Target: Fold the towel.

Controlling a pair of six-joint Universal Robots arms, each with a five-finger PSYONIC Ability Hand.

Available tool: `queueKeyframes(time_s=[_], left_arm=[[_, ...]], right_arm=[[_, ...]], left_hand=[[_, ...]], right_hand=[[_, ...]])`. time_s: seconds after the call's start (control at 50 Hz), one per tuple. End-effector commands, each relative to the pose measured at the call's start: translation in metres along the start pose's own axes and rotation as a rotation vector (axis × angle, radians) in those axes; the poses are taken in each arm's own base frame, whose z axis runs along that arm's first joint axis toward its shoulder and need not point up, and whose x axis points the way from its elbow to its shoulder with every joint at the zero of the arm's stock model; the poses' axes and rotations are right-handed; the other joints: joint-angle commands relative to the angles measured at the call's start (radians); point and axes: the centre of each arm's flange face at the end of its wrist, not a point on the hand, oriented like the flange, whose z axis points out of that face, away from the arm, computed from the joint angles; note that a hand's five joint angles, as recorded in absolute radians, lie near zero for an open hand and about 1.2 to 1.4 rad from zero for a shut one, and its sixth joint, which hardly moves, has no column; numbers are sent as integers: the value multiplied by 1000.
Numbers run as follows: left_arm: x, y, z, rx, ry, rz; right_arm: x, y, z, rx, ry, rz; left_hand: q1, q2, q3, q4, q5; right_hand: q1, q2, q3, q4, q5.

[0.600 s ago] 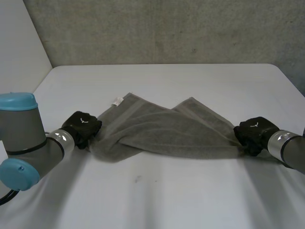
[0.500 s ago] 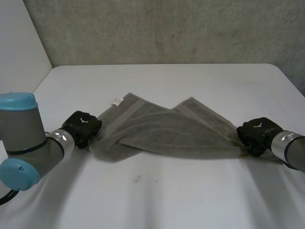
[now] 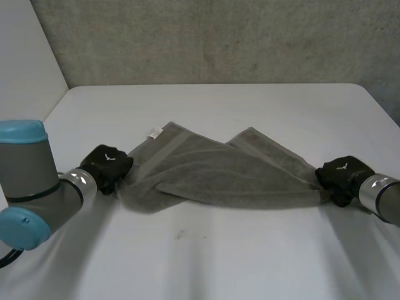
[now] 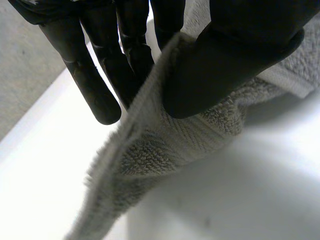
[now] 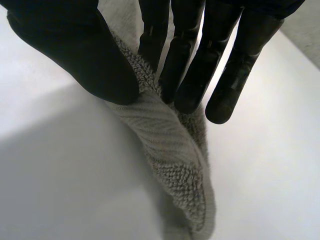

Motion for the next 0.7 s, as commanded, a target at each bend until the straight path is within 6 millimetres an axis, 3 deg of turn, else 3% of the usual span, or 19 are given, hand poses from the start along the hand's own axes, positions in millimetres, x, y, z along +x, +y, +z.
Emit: queueKeyframes(time_s=[0.02, 0.06, 0.1, 0.12, 0.16, 0.22, 0.38, 0.5, 0.54, 0.56, 0.6, 0.66, 0.7], left_arm=[[-10, -25, -26, 34, -20, -4], [-11, -30, -33, 39, -22, -11], [-19, -45, -52, 79, -54, -15], [-19, -46, -52, 79, -54, -15], [-28, -60, -71, 129, -98, -11], [-36, -77, -88, 193, -141, -5], [-52, -103, -107, 301, -206, -56], [-52, -97, -95, 282, -185, -96], [-44, -79, -72, 210, -139, -114], [-44, -79, -71, 210, -139, -114], [-38, -65, -50, 160, -102, -129], [-36, -59, -40, 141, -90, -136], [-35, -53, -18, 129, -81, -140]], right_arm=[[19, -21, -32, 14, 37, 9], [25, -27, -43, 18, 45, 15], [41, -43, -68, 65, 91, 12], [41, -43, -68, 65, 91, 12], [58, -62, -94, 142, 154, -7], [71, -79, -111, 214, 205, -35], [89, -107, -126, 315, 268, -85], [90, -109, -118, 318, 256, -89], [88, -103, -91, 288, 199, -73], [88, -103, -91, 288, 198, -73], [81, -105, -68, 273, 157, -75], [78, -107, -59, 269, 154, -81], [72, -109, -34, 255, 147, -90]], left_hand=[[211, 179, 181, 179, 187], [211, 179, 181, 179, 187], [211, 179, 181, 179, 187], [211, 179, 181, 179, 187], [211, 179, 181, 179, 187], [211, 179, 181, 179, 187], [211, 179, 181, 179, 187], [211, 179, 181, 179, 187], [211, 179, 181, 179, 187], [211, 179, 181, 179, 187], [211, 179, 181, 179, 187], [211, 179, 181, 179, 187], [211, 179, 181, 179, 187]], right_hand=[[449, 223, 215, 207, 252], [449, 223, 215, 207, 252], [449, 223, 215, 207, 252], [449, 223, 215, 207, 252], [449, 223, 215, 207, 252], [449, 223, 215, 207, 252], [449, 223, 215, 207, 252], [449, 223, 215, 207, 252], [449, 223, 215, 207, 252], [449, 223, 215, 207, 252], [449, 223, 215, 207, 252], [449, 223, 215, 207, 252], [449, 223, 215, 207, 252]])
